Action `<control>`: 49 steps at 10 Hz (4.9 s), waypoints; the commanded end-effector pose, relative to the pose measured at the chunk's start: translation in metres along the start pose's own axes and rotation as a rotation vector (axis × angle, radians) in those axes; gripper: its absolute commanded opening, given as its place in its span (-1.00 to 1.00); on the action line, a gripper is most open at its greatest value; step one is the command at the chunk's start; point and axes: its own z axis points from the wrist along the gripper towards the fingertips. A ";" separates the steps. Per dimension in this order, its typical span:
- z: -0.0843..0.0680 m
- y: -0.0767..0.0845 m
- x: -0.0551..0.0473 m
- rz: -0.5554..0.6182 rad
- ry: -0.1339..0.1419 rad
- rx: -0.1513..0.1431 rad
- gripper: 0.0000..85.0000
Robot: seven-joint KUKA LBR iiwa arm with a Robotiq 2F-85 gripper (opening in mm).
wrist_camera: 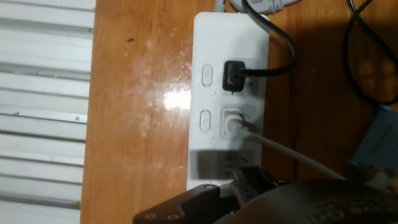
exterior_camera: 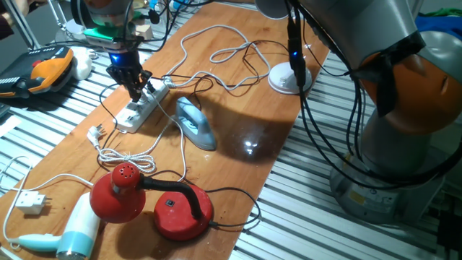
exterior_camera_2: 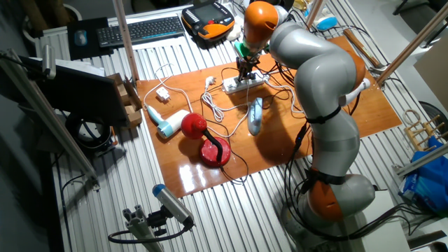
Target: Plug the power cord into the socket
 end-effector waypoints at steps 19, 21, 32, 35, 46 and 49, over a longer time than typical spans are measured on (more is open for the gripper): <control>0.021 0.008 -0.001 0.041 0.033 -0.011 -1.00; 0.021 0.009 -0.001 0.040 0.033 -0.011 -1.00; 0.026 0.011 -0.002 0.044 0.032 -0.007 -1.00; 0.028 0.010 -0.002 0.046 0.032 -0.007 -1.00; 0.036 0.008 0.000 0.043 -0.003 -0.021 -1.00; 0.038 0.008 0.000 0.042 -0.014 -0.025 -1.00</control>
